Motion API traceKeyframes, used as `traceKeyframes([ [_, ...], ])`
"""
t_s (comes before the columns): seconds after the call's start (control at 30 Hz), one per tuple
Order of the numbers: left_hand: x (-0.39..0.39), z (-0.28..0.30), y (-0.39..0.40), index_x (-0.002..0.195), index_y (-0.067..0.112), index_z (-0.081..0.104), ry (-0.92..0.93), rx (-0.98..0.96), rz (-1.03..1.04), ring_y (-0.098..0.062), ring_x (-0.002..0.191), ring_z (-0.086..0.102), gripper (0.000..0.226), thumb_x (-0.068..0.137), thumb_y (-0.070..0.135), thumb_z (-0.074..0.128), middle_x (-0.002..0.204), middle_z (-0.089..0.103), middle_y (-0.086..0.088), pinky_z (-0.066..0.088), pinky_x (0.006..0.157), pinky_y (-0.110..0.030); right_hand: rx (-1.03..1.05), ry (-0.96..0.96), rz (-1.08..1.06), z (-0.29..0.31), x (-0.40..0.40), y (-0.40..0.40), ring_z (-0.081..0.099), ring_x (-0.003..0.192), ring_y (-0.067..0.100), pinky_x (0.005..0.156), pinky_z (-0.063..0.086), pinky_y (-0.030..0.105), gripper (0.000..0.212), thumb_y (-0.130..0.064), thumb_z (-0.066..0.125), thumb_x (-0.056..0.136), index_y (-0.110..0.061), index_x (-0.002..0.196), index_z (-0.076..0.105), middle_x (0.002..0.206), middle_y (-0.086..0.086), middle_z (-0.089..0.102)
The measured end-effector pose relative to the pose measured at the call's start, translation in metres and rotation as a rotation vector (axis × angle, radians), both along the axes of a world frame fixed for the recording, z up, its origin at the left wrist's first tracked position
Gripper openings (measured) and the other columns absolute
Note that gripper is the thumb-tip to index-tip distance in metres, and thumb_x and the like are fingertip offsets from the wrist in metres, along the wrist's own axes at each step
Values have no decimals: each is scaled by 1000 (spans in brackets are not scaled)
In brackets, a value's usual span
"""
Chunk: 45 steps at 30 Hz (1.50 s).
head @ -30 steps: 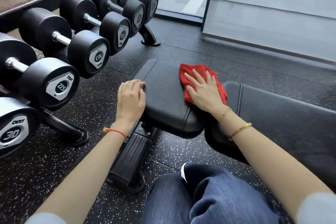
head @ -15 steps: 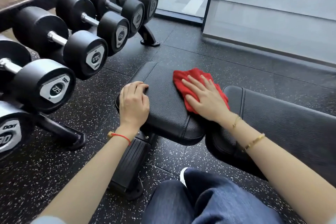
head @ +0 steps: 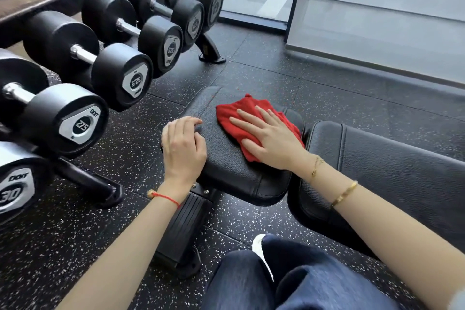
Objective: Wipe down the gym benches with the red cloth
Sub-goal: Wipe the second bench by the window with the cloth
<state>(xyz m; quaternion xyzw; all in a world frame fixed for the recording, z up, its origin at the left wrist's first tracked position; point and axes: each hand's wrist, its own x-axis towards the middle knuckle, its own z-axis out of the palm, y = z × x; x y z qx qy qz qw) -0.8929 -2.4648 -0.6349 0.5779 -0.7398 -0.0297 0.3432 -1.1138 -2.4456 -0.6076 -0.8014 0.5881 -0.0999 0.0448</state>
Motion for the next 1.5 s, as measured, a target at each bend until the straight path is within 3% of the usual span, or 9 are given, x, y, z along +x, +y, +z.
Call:
traceKeyframes([
  [0.23, 25, -7, 26, 127, 11, 61, -88, 31, -43, -25, 129, 49, 36, 94, 14, 48, 135, 58, -5, 31, 114, -48, 126, -3, -218, 6, 27, -69, 3, 151, 36, 123, -2, 47, 54, -45, 34, 100, -43, 153, 20, 164, -11, 11],
  [0.4, 31, -6, 34, 117, 12, 60, 35, 26, 18, -26, 122, 51, 31, 92, 15, 42, 125, 60, -4, 35, 108, -43, 51, -10, 76, 1, 88, -30, 5, 151, 35, 123, 0, 47, 56, -41, 41, 97, -42, 151, 27, 162, -13, 18],
  [0.53, 33, -2, 37, 109, 11, 59, 55, 6, 47, -28, 118, 51, 27, 90, 15, 41, 119, 61, -5, 37, 102, -43, 24, -31, 172, -1, 64, 13, 6, 152, 28, 124, 1, 44, 56, -43, 42, 96, -44, 150, 27, 161, -16, 20],
  [0.7, 29, 7, 38, 119, 12, 60, 31, 21, -18, -25, 124, 51, 32, 90, 12, 45, 129, 59, -4, 36, 106, -44, 25, -5, -81, -1, 8, 0, 8, 152, 28, 123, 0, 44, 55, -43, 43, 98, -44, 150, 26, 161, -16, 19],
  [0.83, 21, 9, 40, 123, 11, 61, 1, 47, -50, -25, 127, 50, 33, 92, 6, 53, 133, 59, -5, 36, 109, -45, 53, 8, -291, 4, 10, -31, 7, 151, 33, 123, -2, 46, 54, -45, 38, 99, -43, 151, 25, 163, -11, 16],
  [1.1, -10, 13, 20, 123, 12, 63, -10, 23, -94, -24, 125, 52, 33, 92, 9, 52, 131, 60, -4, 35, 109, -42, 24, -4, -67, -1, 11, 47, 6, 152, 29, 123, 2, 46, 58, -42, 42, 96, -45, 151, 24, 162, -17, 16],
  [1.2, -26, 12, 12, 124, 12, 63, -26, 47, -125, -25, 126, 51, 33, 93, 10, 52, 132, 60, -5, 35, 109, -42, -2, -28, -171, -5, -12, 62, 9, 151, 29, 123, 2, 44, 56, -41, 42, 97, -42, 151, 26, 161, -16, 19],
  [1.37, -36, 3, 10, 119, 12, 65, -74, 46, -130, -26, 125, 52, 30, 92, 13, 51, 129, 62, -4, 32, 110, -43, 66, -59, -371, -1, -24, 15, 4, 151, 33, 123, -1, 47, 54, -42, 38, 99, -43, 152, 24, 163, -12, 14],
  [1.5, -36, -1, 10, 118, 13, 66, -57, 36, -121, -25, 124, 52, 34, 89, 15, 49, 128, 62, -3, 31, 110, -43, 62, -45, -283, 1, -10, 11, 1, 151, 33, 122, -5, 45, 55, -39, 40, 99, -41, 152, 25, 163, -10, 16],
])
